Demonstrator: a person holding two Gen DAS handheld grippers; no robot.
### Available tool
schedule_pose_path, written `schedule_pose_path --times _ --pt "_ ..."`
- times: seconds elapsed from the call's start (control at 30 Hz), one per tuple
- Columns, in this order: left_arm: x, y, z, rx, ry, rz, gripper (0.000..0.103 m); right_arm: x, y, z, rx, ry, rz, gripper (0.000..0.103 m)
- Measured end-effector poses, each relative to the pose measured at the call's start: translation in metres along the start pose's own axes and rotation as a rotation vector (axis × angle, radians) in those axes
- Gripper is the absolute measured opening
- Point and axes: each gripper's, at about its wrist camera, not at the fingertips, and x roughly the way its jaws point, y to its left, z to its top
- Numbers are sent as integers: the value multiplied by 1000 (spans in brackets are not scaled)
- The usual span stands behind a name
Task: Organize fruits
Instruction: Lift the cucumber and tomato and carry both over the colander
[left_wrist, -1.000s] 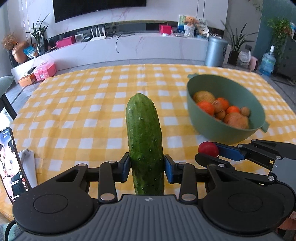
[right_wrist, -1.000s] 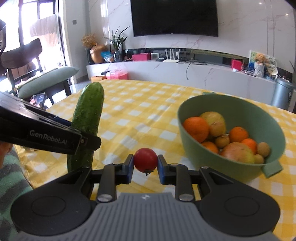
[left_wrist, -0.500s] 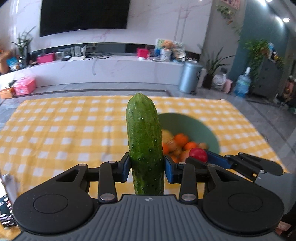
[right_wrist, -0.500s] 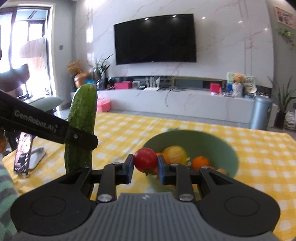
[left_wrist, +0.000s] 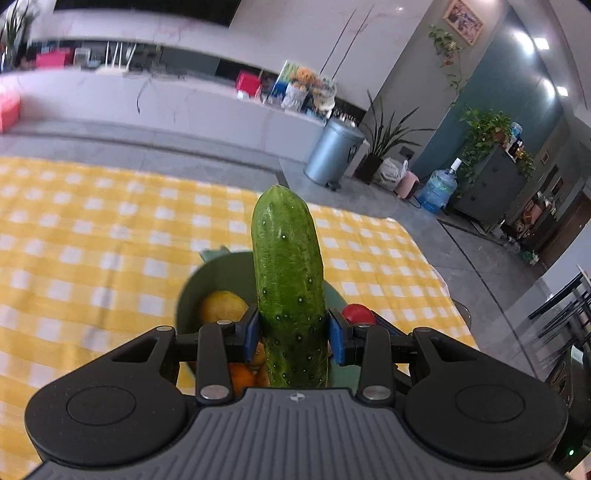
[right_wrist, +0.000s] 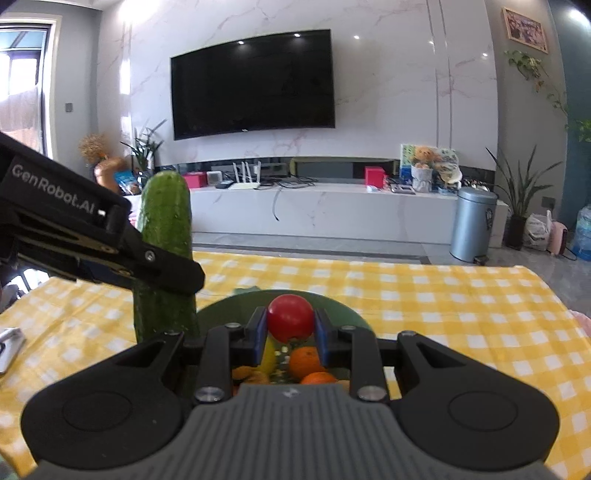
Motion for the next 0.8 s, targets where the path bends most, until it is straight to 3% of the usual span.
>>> schedule_pose_path --times 0.4,0.53,0.8 --pt "52 30 -8 -100 109 24 42 41 -18 -17 41 60 1 23" --pt "58 30 -7 -85 123 10 42 48 -18 -19 33 70 0 23" --pt "64 20 -6 -29 144 56 45 48 -12 -23 39 93 -7 23"
